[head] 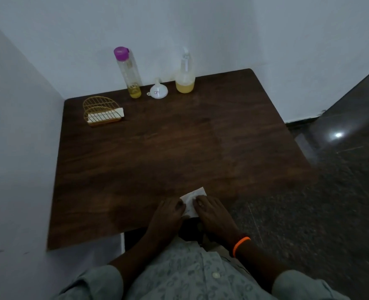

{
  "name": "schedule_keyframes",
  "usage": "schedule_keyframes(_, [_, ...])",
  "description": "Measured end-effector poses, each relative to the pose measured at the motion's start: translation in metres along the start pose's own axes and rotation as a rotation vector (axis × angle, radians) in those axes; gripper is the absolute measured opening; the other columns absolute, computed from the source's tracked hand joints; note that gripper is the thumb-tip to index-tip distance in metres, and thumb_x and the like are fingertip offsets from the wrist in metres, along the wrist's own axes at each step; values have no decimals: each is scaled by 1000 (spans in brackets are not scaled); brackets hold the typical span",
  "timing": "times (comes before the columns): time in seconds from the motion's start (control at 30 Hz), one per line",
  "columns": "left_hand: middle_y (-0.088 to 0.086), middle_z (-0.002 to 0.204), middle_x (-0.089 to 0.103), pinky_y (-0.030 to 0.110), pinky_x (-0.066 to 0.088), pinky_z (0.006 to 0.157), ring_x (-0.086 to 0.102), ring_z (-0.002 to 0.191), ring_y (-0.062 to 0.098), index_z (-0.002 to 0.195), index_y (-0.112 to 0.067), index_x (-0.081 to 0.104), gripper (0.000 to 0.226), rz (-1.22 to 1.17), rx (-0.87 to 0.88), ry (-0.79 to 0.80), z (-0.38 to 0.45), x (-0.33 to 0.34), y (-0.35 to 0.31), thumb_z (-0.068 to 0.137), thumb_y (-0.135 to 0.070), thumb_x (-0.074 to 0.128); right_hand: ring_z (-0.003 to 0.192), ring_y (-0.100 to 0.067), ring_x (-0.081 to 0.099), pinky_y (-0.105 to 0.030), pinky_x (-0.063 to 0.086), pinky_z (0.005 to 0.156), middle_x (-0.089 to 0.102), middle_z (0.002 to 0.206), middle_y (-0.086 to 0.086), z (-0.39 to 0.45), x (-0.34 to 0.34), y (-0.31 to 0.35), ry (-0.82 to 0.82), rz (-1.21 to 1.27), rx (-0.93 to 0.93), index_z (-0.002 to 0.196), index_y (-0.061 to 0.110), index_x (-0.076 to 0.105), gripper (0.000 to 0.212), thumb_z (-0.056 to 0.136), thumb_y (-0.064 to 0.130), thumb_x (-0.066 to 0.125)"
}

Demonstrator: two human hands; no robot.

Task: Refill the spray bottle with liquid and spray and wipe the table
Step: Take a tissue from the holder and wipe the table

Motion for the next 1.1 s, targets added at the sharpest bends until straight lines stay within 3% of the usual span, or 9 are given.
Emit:
schedule_keyframes(0.17, [3, 87, 66, 32, 50, 66, 62, 77, 20, 90, -16, 68, 12, 0, 81, -84, -8, 3, -7, 86, -22, 58, 88, -25, 66, -35, 56, 78, 69, 105, -11, -10, 0, 7, -138, -52, -58, 109, 8, 70, 41, 87, 30, 44])
schedule_keyframes(0.33, [-1, 76, 64, 27, 47, 59, 60, 68, 16, 74, -18, 67, 18, 2, 140, -96, -14, 2, -13, 82, -24, 52, 81, -26, 62, -34, 46, 76, 67, 93, -11, -16, 12, 9, -246, -66, -96, 88, 7, 73, 21, 83, 26, 65])
schedule_keyframes(0.5, [-4, 74, 64, 23, 44, 59, 59, 64, 13, 75, -20, 66, 20, -37, 134, -10, -21, 10, -8, 77, -18, 46, 73, -22, 56, -31, 43, 63, 60, 80, -4, -20, 15, 15, -80, 35, -73, 73, 12, 66, 29, 67, 40, 66])
schedule_keyframes(0.6, [-3, 77, 67, 24, 48, 58, 61, 62, 15, 89, -20, 67, 26, -85, 82, -20, -19, 4, -7, 81, -21, 42, 71, -24, 57, -30, 46, 61, 59, 83, -5, -18, 16, 12, 15, 188, 48, 76, 14, 66, 37, 50, 37, 79])
schedule_keyframes(0.7, [-1, 83, 68, 24, 47, 63, 61, 66, 15, 101, -18, 64, 28, -132, 0, -51, -11, -6, -2, 94, -32, 41, 82, -27, 61, -32, 53, 71, 63, 94, -8, -15, 0, 4, -75, 410, 225, 86, 10, 68, 18, 71, 20, 69])
schedule_keyframes(0.8, [1, 102, 69, 29, 49, 81, 64, 90, 15, 113, -14, 65, 42, -336, -124, -15, 13, -19, 6, 98, -45, 40, 88, -22, 65, -28, 50, 77, 70, 96, -8, -9, -19, -12, -193, 482, 318, 94, 10, 72, 21, 74, 16, 72])
schedule_keyframes(0.93, [-15, 85, 68, 17, 45, 70, 62, 81, -1, 93, -26, 70, 15, -687, -275, 99, 62, -54, 10, 87, -38, 67, 73, -9, 57, -24, 42, 64, 69, 83, -2, 1, -49, -44, -281, 491, 466, 85, 12, 74, 15, 75, 23, 76])
schedule_keyframes(1.03, [-20, 89, 69, 10, 44, 73, 63, 88, -4, 93, -28, 77, 11, -736, -285, 125, 92, -69, 3, 85, -33, 72, 69, -5, 54, -19, 40, 63, 64, 81, 6, 0, -66, -65, -296, 494, 564, 90, 15, 76, 14, 78, 20, 80])
schedule_keyframes(1.1, [-24, 87, 67, 8, 44, 76, 62, 88, -6, 94, -27, 79, 11, -747, -283, 142, 110, -69, -5, 85, -30, 73, 70, -10, 57, -26, 45, 67, 64, 79, 5, -3, -69, -82, -307, 498, 632, 89, 17, 75, 15, 77, 23, 81])
Point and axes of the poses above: each hand's wrist, its own z-axis towards the middle knuckle, its own x-axis out of the palm, y = z × x, the point moved 2 cm from there along z, towards the middle knuckle
